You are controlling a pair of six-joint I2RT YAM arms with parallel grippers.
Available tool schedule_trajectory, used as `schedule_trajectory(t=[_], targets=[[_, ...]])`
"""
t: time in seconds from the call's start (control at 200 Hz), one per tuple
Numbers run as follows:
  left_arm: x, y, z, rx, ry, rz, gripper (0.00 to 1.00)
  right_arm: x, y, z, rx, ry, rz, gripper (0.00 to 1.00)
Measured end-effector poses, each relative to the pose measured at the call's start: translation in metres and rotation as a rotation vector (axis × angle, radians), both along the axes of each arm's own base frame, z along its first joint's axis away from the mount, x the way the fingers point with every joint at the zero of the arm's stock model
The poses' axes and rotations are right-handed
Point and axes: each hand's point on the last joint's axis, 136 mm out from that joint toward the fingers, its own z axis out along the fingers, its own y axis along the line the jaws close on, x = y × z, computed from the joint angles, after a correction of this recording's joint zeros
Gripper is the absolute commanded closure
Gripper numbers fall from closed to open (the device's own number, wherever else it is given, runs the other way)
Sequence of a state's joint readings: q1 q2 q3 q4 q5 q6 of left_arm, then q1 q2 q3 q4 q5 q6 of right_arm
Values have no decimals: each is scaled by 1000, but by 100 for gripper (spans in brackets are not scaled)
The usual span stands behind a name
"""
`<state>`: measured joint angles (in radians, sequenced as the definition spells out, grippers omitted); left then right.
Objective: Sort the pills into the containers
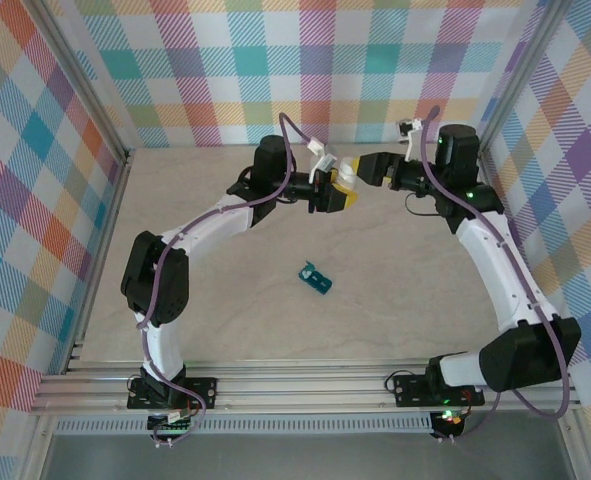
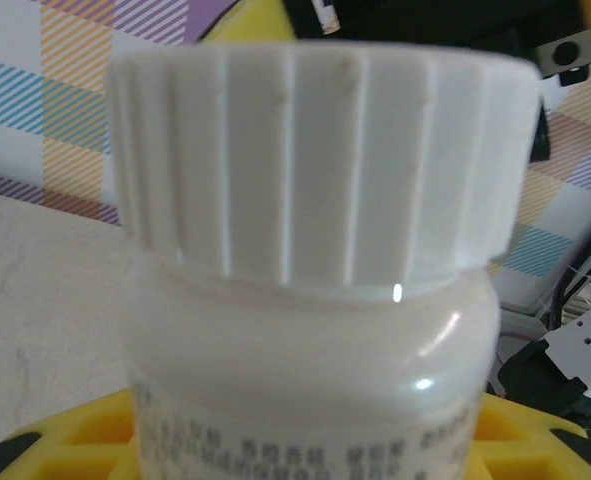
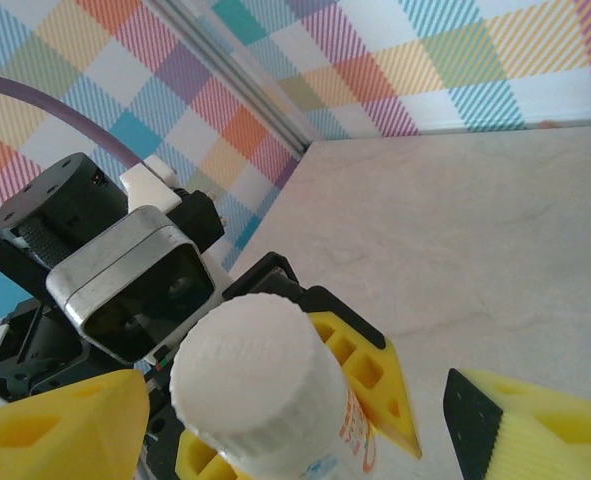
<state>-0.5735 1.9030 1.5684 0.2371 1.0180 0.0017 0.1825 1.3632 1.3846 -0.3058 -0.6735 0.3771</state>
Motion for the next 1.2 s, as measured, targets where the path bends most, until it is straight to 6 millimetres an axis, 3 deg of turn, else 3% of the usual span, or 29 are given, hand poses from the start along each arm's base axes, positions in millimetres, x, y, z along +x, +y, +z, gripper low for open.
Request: schedule_trajectory(t=[0.51,0.62,0.805,1.035,1.2], targets=[[-1,-1,0,4,1,-15,100,-4,22,0,33,1,112,35],[-1,-1,0,5,0,-18,100,-4,27,-2,31,6,124,42],[-3,-1,0,6,6,-29,100,-1,26,-2,17,-7,119,65],[-4,-1,-5,19,28,-31,100,0,30,-5,-30,-30,81,72],[-4,-1,-4,16,15,-35,100,-4,29,-4,-92,-71,-63,73]])
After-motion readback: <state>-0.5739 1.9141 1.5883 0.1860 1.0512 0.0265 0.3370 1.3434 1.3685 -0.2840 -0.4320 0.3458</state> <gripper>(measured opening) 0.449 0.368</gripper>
